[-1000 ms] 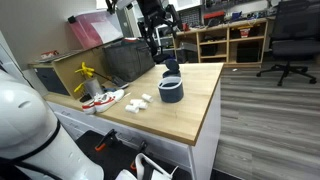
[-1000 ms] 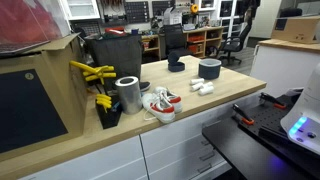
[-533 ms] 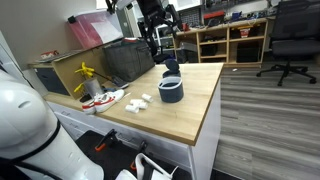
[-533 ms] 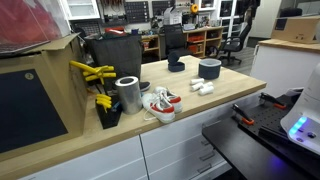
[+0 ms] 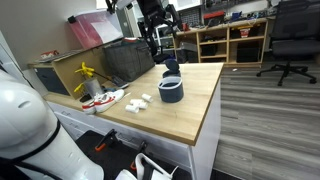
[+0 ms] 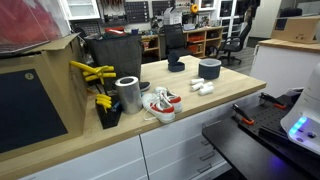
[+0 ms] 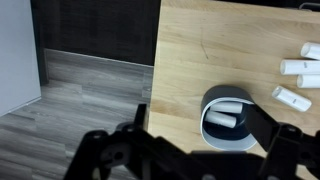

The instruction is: Put the white thing into the grey box

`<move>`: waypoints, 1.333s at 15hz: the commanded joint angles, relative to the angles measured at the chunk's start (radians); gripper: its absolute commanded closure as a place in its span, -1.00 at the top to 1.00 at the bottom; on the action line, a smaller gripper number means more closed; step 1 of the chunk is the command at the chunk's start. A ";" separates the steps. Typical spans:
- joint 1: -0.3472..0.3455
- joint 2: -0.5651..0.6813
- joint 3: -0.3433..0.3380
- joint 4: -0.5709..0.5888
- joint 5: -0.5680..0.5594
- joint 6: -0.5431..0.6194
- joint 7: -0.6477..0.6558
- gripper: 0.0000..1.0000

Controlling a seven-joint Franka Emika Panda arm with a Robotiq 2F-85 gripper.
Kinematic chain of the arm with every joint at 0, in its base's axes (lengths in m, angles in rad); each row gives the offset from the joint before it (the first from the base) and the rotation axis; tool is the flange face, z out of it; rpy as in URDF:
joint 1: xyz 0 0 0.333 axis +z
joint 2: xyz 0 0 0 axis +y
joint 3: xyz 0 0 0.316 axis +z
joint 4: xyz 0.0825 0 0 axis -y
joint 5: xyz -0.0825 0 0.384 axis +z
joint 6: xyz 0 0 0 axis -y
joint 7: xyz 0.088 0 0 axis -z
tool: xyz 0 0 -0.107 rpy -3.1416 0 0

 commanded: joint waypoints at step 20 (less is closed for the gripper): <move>0.090 0.109 0.082 0.004 0.145 0.017 0.150 1.00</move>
